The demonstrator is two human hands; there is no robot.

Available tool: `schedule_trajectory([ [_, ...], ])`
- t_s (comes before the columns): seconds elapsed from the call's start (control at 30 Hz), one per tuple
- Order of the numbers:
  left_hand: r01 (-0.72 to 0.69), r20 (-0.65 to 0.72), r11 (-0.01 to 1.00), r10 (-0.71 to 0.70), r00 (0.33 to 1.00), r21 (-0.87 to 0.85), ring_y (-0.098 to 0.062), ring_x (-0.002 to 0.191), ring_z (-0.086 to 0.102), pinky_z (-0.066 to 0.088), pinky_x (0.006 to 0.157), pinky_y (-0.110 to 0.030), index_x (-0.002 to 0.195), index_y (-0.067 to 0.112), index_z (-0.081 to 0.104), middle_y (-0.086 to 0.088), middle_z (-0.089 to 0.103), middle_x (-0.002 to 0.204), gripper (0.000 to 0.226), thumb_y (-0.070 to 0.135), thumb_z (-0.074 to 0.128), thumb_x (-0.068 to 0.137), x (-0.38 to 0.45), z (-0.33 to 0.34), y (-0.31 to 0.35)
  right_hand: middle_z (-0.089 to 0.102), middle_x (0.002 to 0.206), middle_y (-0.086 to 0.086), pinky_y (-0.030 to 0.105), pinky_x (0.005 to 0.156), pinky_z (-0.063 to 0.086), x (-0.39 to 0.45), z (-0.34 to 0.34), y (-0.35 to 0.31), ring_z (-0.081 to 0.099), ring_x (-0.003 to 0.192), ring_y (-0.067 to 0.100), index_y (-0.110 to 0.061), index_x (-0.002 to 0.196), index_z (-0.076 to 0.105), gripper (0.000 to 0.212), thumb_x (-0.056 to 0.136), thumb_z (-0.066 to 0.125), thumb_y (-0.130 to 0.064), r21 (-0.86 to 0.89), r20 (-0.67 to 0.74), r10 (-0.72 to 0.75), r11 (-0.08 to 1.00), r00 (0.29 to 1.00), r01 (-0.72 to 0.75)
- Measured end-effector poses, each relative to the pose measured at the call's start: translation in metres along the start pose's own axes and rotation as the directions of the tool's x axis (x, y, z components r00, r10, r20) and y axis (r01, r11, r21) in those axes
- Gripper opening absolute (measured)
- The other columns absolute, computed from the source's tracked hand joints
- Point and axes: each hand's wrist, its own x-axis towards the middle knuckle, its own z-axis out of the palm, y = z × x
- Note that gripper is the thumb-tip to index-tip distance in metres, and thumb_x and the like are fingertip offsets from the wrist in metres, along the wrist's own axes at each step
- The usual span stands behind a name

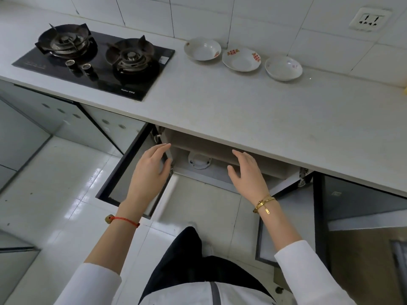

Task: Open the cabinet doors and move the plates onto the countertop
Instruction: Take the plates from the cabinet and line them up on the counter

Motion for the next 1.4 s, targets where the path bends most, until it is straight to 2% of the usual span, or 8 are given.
schedule_trajectory([
  [0.17,0.012,-0.003,1.0,-0.012,1.0,0.019,-0.019,0.124,0.052,0.042,0.105,-0.032,0.134,0.012,0.054,-0.003,0.057,0.133,0.038,0.013,0.05,0.096,0.009,0.036,-0.02,0.039,0.15,0.006,0.036,0.116,0.027,0.02,0.032,0.026,0.024,0.145,0.021,-0.014,0.147,0.033,0.051,0.099,0.044,-0.03,-0.017,0.068,0.008,1.0,0.998,-0.007],
  [0.37,0.051,0.003,0.998,-0.051,0.999,0.043,-0.021,0.118,0.057,0.043,0.098,-0.029,0.129,0.011,0.058,-0.003,0.061,0.128,0.035,0.009,0.049,0.095,0.032,0.115,-0.07,0.042,0.147,0.006,0.036,0.113,0.032,0.064,0.107,0.081,0.03,0.141,0.021,-0.014,0.144,0.035,0.049,0.099,0.044,-0.03,-0.021,0.127,0.013,1.0,0.992,-0.011],
  [0.63,0.077,0.012,0.995,-0.078,0.997,0.066,-0.021,0.101,0.059,0.04,0.08,-0.022,0.128,0.015,0.058,-0.001,0.061,0.12,0.035,0.01,0.049,0.094,0.081,0.276,-0.185,0.05,0.139,0.01,0.037,0.109,0.034,0.154,0.249,0.191,0.04,0.133,0.025,-0.01,0.138,0.042,0.045,0.097,0.047,-0.028,0.009,0.127,0.0,1.0,0.992,-0.001],
  [0.73,0.054,0.037,0.998,-0.055,0.998,0.03,-0.028,0.09,0.061,0.048,0.079,-0.031,0.124,0.009,0.06,-0.009,0.064,0.108,0.035,0.004,0.052,0.09,0.101,0.344,-0.23,0.054,0.135,0.013,0.035,0.105,0.036,0.188,0.305,0.235,0.045,0.128,0.029,-0.006,0.135,0.046,0.044,0.095,0.051,-0.024,0.012,0.108,-0.007,1.0,0.994,0.005],
  [0.87,0.048,0.067,0.998,-0.051,0.996,0.042,-0.034,0.088,0.061,0.044,0.073,-0.03,0.12,0.006,0.063,-0.016,0.064,0.095,0.037,0.001,0.054,0.085,0.119,0.424,-0.282,0.056,0.132,0.018,0.035,0.102,0.037,0.225,0.373,0.289,0.048,0.124,0.033,-0.005,0.135,0.046,0.044,0.095,0.053,-0.022,-0.003,0.114,0.008,1.0,0.993,-0.007],
  [1.1,0.07,0.036,0.997,-0.072,0.997,0.04,-0.036,0.1,0.063,0.045,0.083,-0.031,0.12,0.003,0.063,-0.019,0.065,0.111,0.036,0.003,0.059,0.084,0.144,0.525,-0.363,0.052,0.137,0.018,0.034,0.104,0.036,0.272,0.468,0.366,0.043,0.128,0.032,-0.008,0.139,0.042,0.047,0.097,0.049,-0.026,0.003,0.124,0.007,1.0,0.992,-0.008],
  [1.27,0.089,0.101,0.995,-0.093,0.991,0.05,-0.035,0.111,0.059,0.042,0.094,-0.032,0.125,0.003,0.06,-0.019,0.064,0.12,0.037,0.009,0.057,0.089,0.161,0.563,-0.398,0.053,0.133,0.021,0.038,0.103,0.04,0.303,0.504,0.392,0.045,0.125,0.034,-0.007,0.139,0.043,0.046,0.098,0.048,-0.027,-0.017,0.121,0.082,0.997,0.989,-0.08],
  [1.4,0.122,0.123,0.992,-0.126,0.984,0.039,-0.035,0.113,0.058,0.042,0.095,-0.033,0.128,0.005,0.058,-0.019,0.063,0.122,0.038,0.013,0.056,0.091,0.171,0.59,-0.423,0.053,0.132,0.023,0.039,0.1,0.043,0.33,0.524,0.407,0.047,0.124,0.037,-0.003,0.139,0.04,0.049,0.097,0.049,-0.026,-0.044,0.093,0.121,0.992,0.988,-0.117],
])
